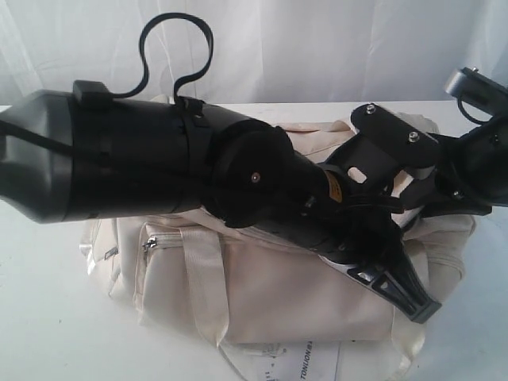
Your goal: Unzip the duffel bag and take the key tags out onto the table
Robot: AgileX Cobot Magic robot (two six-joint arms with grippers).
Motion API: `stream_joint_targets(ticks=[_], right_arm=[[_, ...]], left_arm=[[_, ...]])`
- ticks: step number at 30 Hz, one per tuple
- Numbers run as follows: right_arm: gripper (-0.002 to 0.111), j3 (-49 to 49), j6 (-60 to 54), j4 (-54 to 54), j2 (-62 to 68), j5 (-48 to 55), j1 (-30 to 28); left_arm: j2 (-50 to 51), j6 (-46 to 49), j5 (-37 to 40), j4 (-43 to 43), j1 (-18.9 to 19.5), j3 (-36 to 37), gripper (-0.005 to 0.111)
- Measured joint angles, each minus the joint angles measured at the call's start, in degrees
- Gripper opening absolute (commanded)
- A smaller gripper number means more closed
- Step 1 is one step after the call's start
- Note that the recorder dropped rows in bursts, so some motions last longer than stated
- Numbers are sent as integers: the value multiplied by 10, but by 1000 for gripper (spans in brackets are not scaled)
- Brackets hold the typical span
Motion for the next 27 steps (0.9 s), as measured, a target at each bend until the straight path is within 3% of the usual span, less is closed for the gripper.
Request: stream_joint_targets(ticks=[11, 27], right_arm=[[0, 1, 3, -17, 0, -6, 0], [0, 3, 55, -58, 0, -5, 2]], left_arm=[[0, 0, 6, 0, 0, 0, 0], [1, -3, 31, 0, 0, 6, 0]])
